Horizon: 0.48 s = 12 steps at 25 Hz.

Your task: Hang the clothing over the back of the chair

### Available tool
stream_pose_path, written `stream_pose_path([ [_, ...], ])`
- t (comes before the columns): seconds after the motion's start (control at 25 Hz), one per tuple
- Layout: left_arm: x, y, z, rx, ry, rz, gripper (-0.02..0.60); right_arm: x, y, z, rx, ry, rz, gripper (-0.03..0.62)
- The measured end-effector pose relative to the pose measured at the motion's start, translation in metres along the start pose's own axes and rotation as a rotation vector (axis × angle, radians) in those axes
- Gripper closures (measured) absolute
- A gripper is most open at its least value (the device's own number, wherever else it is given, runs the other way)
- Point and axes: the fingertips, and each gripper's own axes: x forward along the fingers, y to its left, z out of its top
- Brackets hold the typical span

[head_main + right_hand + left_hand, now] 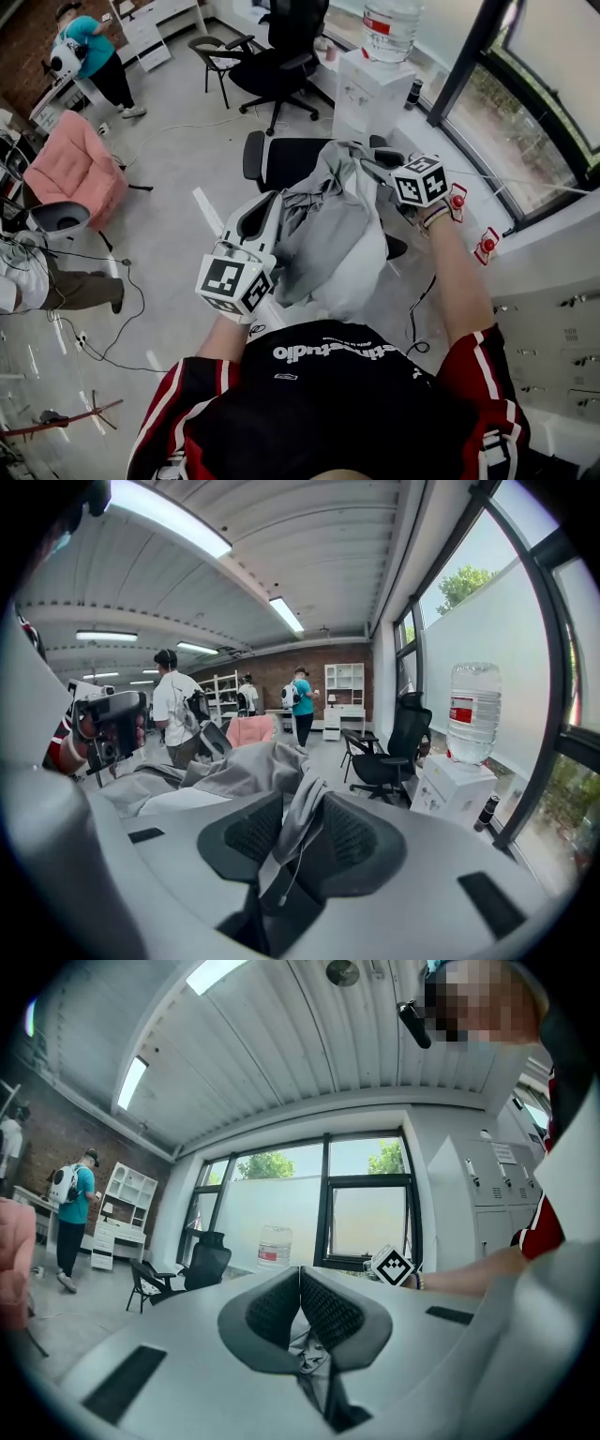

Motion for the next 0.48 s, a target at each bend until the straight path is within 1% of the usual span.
stream_pose_path([
  [0.2,-0.013,-0.010,0.002,0.003,-0.005,-0.015,0.557,-0.019,0.008,0.004,0.018,-0.043,-0.027,0.439],
  [0.48,-0.029,-0.020,0.002,0.002,-0.010,-0.025,0.557,-0.034,0.028,0.007,0.036,-0.103,-0.038,0.439],
])
